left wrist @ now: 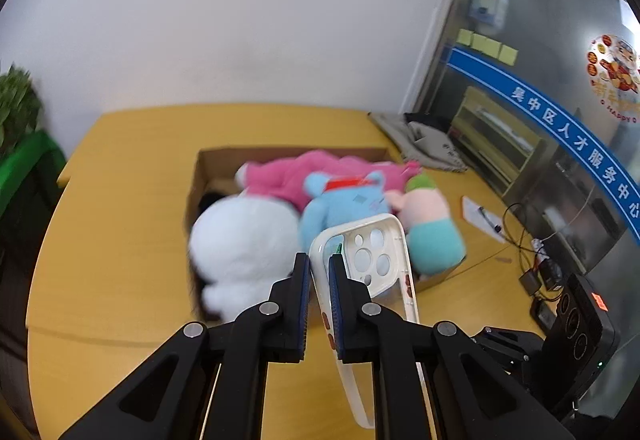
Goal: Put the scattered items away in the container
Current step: 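Lift the phone case with both grippers and drop it onto the plushes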
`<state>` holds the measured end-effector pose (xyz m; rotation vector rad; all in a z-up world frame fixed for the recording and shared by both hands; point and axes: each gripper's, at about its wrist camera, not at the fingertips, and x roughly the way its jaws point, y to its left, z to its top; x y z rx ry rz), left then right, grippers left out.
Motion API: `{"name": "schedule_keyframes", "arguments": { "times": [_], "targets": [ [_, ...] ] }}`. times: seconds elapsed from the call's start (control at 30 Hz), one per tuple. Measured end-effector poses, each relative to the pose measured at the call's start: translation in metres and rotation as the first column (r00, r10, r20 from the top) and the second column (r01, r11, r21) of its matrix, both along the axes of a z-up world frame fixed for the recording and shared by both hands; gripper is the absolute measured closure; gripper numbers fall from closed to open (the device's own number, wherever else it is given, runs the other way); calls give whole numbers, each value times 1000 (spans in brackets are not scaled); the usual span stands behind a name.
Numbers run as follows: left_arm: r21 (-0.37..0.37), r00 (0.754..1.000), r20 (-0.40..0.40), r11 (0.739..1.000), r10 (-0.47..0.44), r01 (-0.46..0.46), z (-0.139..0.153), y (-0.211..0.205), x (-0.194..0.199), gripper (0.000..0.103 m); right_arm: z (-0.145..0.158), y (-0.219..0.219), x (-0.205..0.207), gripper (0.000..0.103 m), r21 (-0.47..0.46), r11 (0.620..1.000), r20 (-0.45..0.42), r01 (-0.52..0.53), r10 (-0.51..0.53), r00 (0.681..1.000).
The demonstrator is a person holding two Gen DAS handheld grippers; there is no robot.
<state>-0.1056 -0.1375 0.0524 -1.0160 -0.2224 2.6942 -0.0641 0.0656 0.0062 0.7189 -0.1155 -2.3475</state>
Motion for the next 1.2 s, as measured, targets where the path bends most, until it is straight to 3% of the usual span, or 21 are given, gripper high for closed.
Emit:
{"name": "schedule_keyframes", "arguments": {
  "times": [0.2, 0.43, 0.6, 0.77, 0.9, 1.07, 1.1, 1.17, 1.2],
  "targets": [
    [-41, 993, -66, 995, -95, 93, 29, 45, -66, 94, 35, 46, -43, 98, -23, 994, -70, 106, -107, 992],
    [-57, 985, -45, 985, -166, 164, 36, 96, -153, 94, 30, 86, -130, 98, -32, 978, -32, 207, -208, 978],
    [-47, 983, 20, 982, -182, 183, 8, 118, -213, 94, 2, 95, -185, 98, 12, 969, 41, 245, -245, 969],
    [1, 978, 113, 984, -177, 178, -41, 123, -266, 94, -36, 100, -235, 98, 75, 961, 118, 267, -275, 954],
    [14, 969, 175, 985, -172, 172, -75, 130, -289, 91, -57, 97, -251, 99, 140, 953, 152, 269, -289, 945],
    [-21, 963, 226, 988, -144, 152, -98, 135, -301, 91, -57, 97, -246, 99, 169, 945, 127, 279, -301, 945],
    [-20, 964, 225, 989, -141, 149, -98, 133, -300, 88, -55, 100, -244, 99, 160, 946, 127, 280, -302, 945],
    [-24, 968, 220, 991, -120, 128, -94, 129, -299, 67, -54, 106, -240, 94, 141, 948, 134, 287, -306, 943],
    [-23, 973, 208, 994, -102, 109, -91, 125, -297, 43, -53, 108, -237, 87, 133, 950, 135, 283, -300, 944]
  ]
}}
